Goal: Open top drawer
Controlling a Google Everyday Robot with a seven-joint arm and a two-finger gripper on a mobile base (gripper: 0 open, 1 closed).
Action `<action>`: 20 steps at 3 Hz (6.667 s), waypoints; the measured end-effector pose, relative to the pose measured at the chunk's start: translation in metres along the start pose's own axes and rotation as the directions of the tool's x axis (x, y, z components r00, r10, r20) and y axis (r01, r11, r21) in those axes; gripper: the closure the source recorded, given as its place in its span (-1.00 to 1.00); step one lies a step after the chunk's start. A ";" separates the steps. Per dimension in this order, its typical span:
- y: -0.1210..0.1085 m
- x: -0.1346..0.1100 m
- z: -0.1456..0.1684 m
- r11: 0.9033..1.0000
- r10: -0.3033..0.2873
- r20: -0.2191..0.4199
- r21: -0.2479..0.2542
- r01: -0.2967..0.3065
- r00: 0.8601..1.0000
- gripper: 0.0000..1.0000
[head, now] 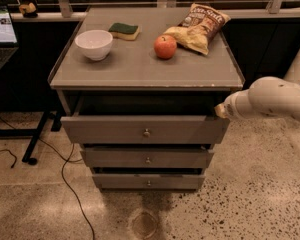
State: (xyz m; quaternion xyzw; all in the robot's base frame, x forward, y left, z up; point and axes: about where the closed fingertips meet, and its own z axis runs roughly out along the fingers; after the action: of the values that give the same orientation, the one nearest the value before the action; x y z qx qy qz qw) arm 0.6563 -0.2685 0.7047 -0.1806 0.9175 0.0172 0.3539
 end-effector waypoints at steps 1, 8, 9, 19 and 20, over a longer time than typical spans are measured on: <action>-0.003 0.022 -0.028 0.996 -0.035 -0.062 -0.082 0.030 0.997 1.00; 0.023 -0.015 0.020 0.991 -0.090 -0.018 -0.105 0.088 0.996 1.00; 0.032 -0.002 0.041 0.996 -0.040 -0.038 -0.084 0.036 0.999 1.00; 0.038 0.054 0.001 0.991 0.016 -0.174 -0.130 -0.039 0.985 1.00; 0.063 0.043 0.006 0.981 -0.084 -0.172 -0.189 0.050 0.982 1.00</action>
Offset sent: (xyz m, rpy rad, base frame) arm -0.0211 -0.0109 0.0065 0.0103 0.0506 0.0517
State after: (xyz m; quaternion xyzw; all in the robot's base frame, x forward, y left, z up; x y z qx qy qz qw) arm 0.6092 -0.2220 0.6661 -0.2441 0.9335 0.0733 0.2522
